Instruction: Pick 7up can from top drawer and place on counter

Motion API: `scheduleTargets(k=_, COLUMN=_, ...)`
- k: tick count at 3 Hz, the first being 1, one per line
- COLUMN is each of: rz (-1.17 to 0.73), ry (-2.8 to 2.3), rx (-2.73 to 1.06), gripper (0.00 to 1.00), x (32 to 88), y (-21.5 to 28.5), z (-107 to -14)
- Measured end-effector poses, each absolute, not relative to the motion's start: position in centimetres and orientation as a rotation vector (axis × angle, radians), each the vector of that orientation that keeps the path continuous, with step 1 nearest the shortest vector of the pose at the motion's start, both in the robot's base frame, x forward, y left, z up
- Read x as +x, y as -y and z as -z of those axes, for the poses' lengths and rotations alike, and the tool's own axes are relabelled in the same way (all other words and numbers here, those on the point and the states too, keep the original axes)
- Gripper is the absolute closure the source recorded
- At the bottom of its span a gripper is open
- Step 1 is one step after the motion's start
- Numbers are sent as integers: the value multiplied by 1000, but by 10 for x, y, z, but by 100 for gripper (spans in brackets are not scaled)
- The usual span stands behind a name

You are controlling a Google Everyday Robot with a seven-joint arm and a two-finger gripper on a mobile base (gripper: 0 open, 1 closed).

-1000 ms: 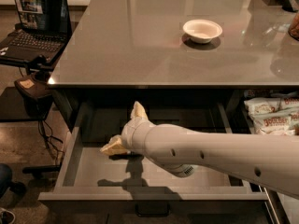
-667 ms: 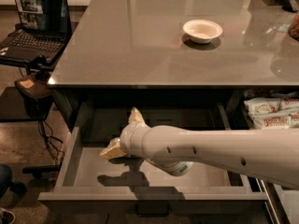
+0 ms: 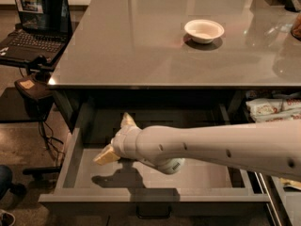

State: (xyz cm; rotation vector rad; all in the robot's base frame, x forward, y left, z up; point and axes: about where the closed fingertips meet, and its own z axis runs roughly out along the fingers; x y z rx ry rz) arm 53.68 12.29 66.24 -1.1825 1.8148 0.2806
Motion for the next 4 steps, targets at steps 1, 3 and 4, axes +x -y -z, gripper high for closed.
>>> scheduleTargets(k=1, rz=-373, ry=-1814, rx=-1239, gripper=0, x=535, y=-158, z=-633)
scheduleTargets(k=3, rz=-326, ry=-1865, rx=-1214, gripper=0, x=544, y=-134, z=-629)
scheduleTargets(k=4, rz=-276, ry=-1922, rx=-1251, gripper=0, x=540, y=-112, z=-630)
